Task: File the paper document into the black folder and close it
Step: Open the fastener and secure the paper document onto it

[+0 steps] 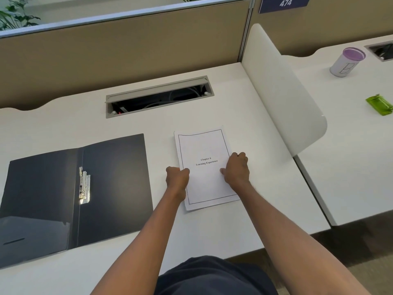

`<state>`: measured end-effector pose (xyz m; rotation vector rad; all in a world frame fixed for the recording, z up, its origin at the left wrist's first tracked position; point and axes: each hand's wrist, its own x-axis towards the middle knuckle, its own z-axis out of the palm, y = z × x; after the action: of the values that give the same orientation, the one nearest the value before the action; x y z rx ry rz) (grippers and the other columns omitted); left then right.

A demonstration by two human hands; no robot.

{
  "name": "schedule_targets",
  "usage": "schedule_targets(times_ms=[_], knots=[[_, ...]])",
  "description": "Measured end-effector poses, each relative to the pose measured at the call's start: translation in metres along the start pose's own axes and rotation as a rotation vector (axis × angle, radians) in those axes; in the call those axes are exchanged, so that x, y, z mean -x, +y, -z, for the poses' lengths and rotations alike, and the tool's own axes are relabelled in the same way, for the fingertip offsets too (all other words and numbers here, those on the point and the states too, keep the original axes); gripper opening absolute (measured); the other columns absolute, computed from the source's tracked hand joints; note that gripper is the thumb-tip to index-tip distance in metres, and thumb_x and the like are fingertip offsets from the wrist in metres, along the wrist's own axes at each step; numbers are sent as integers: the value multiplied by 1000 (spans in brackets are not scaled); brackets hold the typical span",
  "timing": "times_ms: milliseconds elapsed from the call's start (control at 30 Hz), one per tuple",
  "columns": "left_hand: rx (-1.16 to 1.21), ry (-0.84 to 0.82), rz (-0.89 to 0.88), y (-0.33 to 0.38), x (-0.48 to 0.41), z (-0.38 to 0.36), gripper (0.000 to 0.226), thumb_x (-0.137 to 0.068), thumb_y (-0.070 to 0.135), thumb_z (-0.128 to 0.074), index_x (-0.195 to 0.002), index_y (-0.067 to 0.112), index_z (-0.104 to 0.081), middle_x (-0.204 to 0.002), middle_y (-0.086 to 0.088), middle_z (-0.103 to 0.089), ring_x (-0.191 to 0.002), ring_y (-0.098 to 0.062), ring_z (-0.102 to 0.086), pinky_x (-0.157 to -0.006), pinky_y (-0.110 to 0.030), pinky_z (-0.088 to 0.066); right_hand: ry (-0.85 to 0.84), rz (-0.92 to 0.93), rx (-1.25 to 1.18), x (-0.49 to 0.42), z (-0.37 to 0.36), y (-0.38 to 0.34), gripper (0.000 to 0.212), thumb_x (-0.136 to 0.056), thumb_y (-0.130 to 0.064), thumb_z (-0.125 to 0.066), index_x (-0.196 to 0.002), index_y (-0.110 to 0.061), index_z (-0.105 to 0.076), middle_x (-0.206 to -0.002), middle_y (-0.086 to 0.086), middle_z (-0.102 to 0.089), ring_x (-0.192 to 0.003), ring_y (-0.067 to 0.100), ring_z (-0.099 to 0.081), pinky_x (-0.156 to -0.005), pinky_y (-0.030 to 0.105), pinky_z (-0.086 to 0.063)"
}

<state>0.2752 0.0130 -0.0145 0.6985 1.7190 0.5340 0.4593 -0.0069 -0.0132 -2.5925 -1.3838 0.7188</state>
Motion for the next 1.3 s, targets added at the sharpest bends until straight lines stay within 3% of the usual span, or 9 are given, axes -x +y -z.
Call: schedule_targets(times_ms=[133,167,200,433,833,933,1033,1167,1300], knots=[[41,-21,-3,-5,-8,18,39,-83,-11,-50,-69,19,-31,-68,-5,-34,-63,-28,-23,-70,-47,-18,0,-11,1,1,-1,-1,54,-88,-24,-77,-127,0,-50,-135,16,-44,-129,29,-44,-90,37,-52],[77,-23,5,-8,-11,22,31,-86,-12,-56,-70,13,-48,-73,-10,-53,-61,-30,-44,-60,-34,-42,0,-14,3,1,-1,-1,53,-88,-24,-77,-127,0,-50,-134,16,-44,-128,29,-44,-89,37,-52],[117,-25,14,-10,-14,26,20,-88,-11,-61,-78,6,-61,-86,-16,-67,-72,-36,-63,-82,-49,-62,3,-15,5,2,-1,-1,53,-88,-25,-77,-127,0,-50,-134,16,-44,-128,29,-44,-89,37,-53],[226,-61,32,-16,-20,38,11,-83,-14,-74,-86,-5,-69,-91,-22,-75,-67,-28,-76,-55,-31,-61,4,-16,1,5,3,-4,53,-89,-25,-76,-128,-1,-50,-135,15,-43,-130,29,-43,-89,37,-52],[323,-185,-2,-21,-22,61,11,-84,-11,-74,-91,-3,-70,-82,-14,-77,-68,-24,-77,-61,-29,-63,7,-54,-326,-5,14,12,60,-93,-29,-71,-140,1,-48,-137,18,-50,-128,34,-51,-103,41,-45],[338,-202,-12,-20,-26,75,11,-85,-11,-74,-92,-3,-69,-82,-14,-77,-67,-20,-78,-60,-25,-62,-11,-86,-488,-10,18,13,20,-92,-29,-71,-103,-14,-64,-98,4,-57,-99,27,-54,-81,34,-50],[350,-209,-11,-19,-30,90,13,-84,-10,-75,-94,-3,-70,-85,-14,-77,-71,-20,-78,-62,-25,-62,-73,-114,-638,-12,20,8,36,-89,-26,-73,-70,-21,-43,-81,4,-48,-81,24,-47,-61,28,-42],[352,-201,-21,-18,-35,111,14,-84,-9,-76,-95,-2,-70,-87,-14,-78,-74,-20,-79,-64,-25,-63,-243,-102,-890,-8,19,1,28,-92,-15,-72,-100,11,-68,-97,23,-68,-84,27,-62,-90,46,-57],[349,-172,-33,-17,-35,133,12,-85,-8,-75,-94,-2,-71,-90,-14,-77,-76,-19,-78,-63,-24,-62,-352,-51,-982,2,15,-13,22,-91,-6,-71,-109,7,-70,-101,16,-74,-81,22,-71,-77,30,-61]])
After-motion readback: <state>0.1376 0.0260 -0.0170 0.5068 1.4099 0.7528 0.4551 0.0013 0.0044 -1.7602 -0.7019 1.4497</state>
